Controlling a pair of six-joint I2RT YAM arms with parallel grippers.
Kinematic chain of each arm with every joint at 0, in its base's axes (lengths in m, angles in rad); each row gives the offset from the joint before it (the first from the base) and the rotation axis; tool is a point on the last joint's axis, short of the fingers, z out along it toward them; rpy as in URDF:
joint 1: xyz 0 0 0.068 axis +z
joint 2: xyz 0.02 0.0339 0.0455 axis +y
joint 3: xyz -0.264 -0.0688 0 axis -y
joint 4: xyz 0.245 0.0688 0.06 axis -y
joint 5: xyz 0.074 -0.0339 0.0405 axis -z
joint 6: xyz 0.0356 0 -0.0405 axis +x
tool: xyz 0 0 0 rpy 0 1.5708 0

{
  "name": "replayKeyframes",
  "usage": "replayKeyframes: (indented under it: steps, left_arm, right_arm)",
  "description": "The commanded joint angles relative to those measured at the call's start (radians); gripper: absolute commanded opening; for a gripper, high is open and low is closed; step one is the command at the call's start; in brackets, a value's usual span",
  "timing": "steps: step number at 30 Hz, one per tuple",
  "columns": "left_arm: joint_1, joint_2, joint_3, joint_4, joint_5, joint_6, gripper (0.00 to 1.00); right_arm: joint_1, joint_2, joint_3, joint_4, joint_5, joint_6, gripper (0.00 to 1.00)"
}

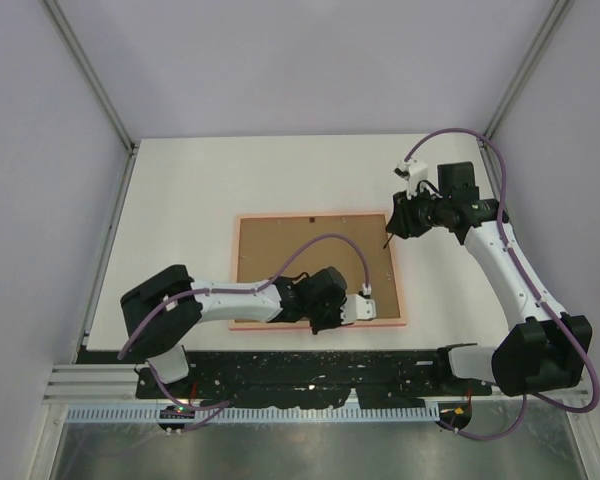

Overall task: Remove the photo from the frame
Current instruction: Move the photo frame to the center of the board.

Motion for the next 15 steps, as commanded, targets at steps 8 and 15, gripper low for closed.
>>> replayKeyframes:
  steps: [8,15]
  left_arm:
    - [-0.033,-0.034,-0.047,-0.049,0.114,0.048,0.00]
    - [-0.033,-0.037,-0.038,-0.058,0.094,0.055,0.19]
  right_arm:
    - [-0.014,-0.019,-0.003,0.041,-0.029,0.007,0.08]
    - [-0.017,-0.017,-0.006,0.043,-0.031,0.009,0.08]
